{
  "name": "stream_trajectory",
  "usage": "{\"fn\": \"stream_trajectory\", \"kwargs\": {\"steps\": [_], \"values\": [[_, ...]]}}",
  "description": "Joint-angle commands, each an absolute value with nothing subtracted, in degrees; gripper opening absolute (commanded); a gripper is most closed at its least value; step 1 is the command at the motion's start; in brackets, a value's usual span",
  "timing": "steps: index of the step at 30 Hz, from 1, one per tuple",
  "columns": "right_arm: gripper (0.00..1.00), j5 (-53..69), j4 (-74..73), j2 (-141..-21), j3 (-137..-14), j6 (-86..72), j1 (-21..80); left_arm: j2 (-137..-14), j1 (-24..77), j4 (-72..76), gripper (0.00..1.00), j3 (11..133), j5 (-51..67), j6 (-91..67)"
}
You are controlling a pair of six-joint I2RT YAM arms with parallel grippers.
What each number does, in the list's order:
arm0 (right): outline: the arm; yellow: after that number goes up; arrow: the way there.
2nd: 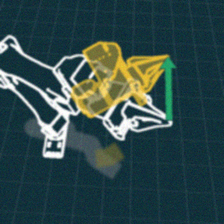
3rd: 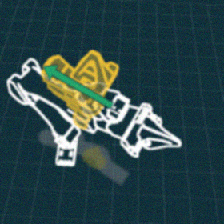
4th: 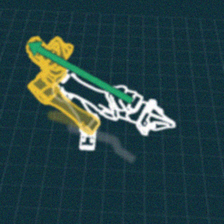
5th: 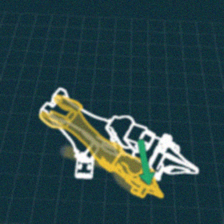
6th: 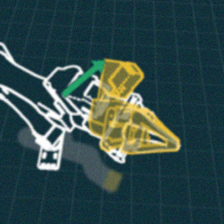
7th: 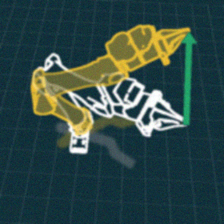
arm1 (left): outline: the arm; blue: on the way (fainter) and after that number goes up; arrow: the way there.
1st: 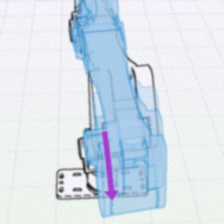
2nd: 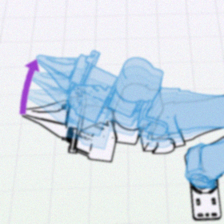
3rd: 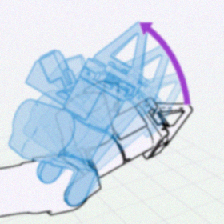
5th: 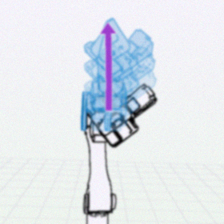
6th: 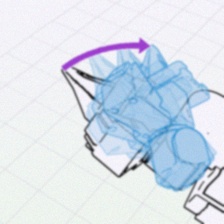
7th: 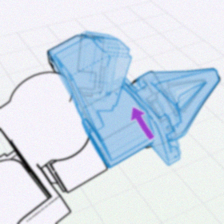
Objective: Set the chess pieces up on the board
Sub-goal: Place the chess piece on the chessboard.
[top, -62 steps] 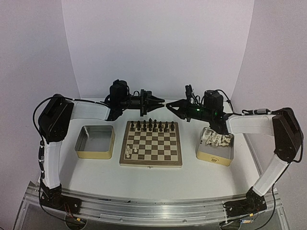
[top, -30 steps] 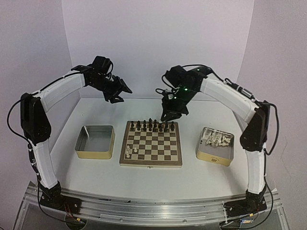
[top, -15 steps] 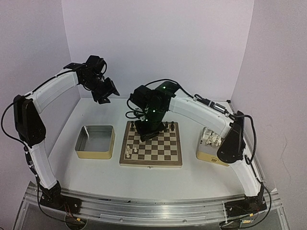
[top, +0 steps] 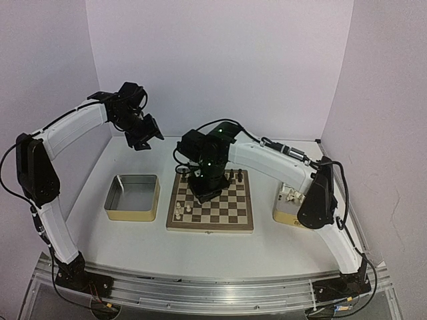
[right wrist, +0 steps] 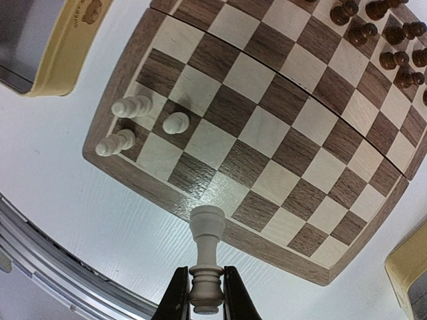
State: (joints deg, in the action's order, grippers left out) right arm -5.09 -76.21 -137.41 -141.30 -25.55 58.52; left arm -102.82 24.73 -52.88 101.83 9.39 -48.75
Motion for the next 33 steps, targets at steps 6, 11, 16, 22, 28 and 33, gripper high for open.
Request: {"fn": "stream_trajectory", "kwargs": {"steps": [6,11,16,22,28,33], "values": [[0.00,-5.6,-95.7,-138.6,-138.8,-25.2,57.5,-98.8,24.7,-50.3,0.54,99.7,10.2,-48.0],[0.00,-5.1,-96.0,-138.6,-138.5,-24.4,56.2,-99.1,24.7,-49.4,0.54,99.2,11.1,-48.0],[0.00,-5.1,-97.6,-139.7,-138.7,-23.2,54.6,-100.1,24.7,-48.9,0.54,99.4,12.2,-47.7],[0.00,-4.5,-97.6,-138.8,-136.2,-22.4,52.0,-101.2,24.7,-48.4,0.54,100.0,13.0,-47.7],[0.00,-4.0,-97.6,-137.4,-132.5,-20.3,50.0,-102.2,24.7,-48.0,0.53,100.4,13.7,-47.7],[0.00,-4.7,-97.6,-135.8,-129.1,-19.7,49.7,-102.9,24.7,-47.9,0.53,101.4,14.0,-47.7]]}}
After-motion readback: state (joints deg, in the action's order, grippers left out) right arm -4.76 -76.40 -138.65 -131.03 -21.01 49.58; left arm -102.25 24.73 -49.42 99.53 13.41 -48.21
